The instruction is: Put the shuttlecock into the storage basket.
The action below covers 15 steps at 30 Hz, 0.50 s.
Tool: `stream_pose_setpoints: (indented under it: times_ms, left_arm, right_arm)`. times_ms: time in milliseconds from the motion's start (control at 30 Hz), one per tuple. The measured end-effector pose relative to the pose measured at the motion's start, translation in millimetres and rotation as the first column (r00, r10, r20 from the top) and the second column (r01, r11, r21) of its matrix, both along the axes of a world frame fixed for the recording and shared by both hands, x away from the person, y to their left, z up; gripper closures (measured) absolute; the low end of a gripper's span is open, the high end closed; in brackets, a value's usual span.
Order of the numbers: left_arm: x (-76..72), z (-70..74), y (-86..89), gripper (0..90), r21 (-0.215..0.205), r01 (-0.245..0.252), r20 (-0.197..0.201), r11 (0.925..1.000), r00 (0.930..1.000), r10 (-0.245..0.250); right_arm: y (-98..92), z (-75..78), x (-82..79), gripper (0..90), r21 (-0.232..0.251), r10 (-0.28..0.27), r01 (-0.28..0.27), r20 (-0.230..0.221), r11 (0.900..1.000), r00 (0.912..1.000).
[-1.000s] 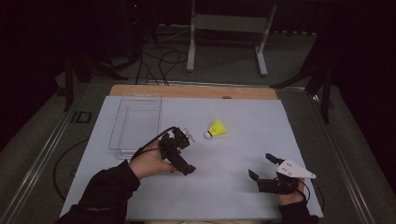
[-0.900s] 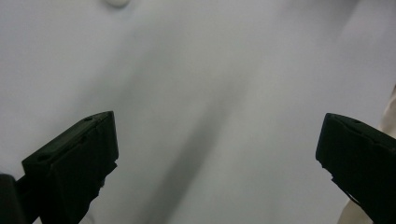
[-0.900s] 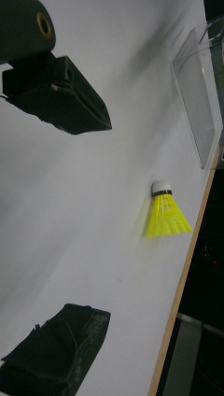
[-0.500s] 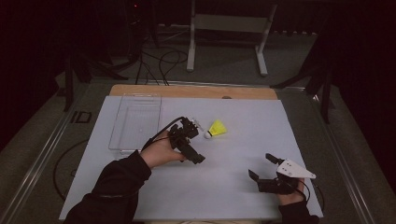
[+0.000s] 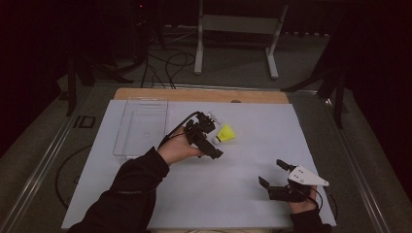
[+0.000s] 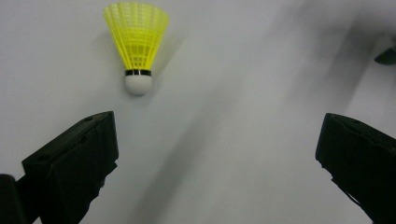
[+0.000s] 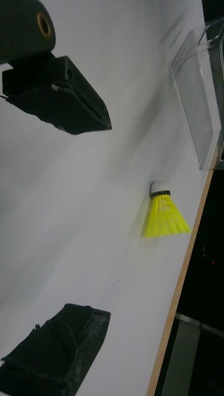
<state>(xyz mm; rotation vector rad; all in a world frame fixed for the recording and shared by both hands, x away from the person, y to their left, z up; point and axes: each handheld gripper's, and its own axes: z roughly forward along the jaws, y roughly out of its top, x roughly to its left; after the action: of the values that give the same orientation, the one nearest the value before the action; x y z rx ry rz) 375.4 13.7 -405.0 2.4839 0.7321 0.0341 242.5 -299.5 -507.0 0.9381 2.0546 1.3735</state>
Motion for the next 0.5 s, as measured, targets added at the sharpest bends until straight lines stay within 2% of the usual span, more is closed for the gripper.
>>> stream_pose_setpoints:
  times_ms: [100, 267, 500]
  left_arm:
    - [5.7, -1.7, -3.2, 0.0, -0.009, -0.005, 0.000, 0.9999, 1.0000, 0.005]
    - [15.0, -7.1, -8.6, 0.0, 0.010, -0.030, 0.005, 0.9995, 0.9995, 0.030]
    - [25.8, -14.3, -11.3, 0.0, -0.001, -0.052, -0.014, 0.9987, 0.9986, 0.052]
  right_arm:
    - [0.2, -0.3, 0.2, 8.2, 0.001, -0.001, 0.001, -0.003, 1.000, 1.0000]
    - [0.0, 0.2, -0.5, 8.2, 0.000, -0.008, 0.008, 0.004, 1.000, 1.0000]
    - [-0.3, 0.3, -0.4, 8.2, -0.001, -0.006, 0.006, 0.006, 1.000, 1.0000]
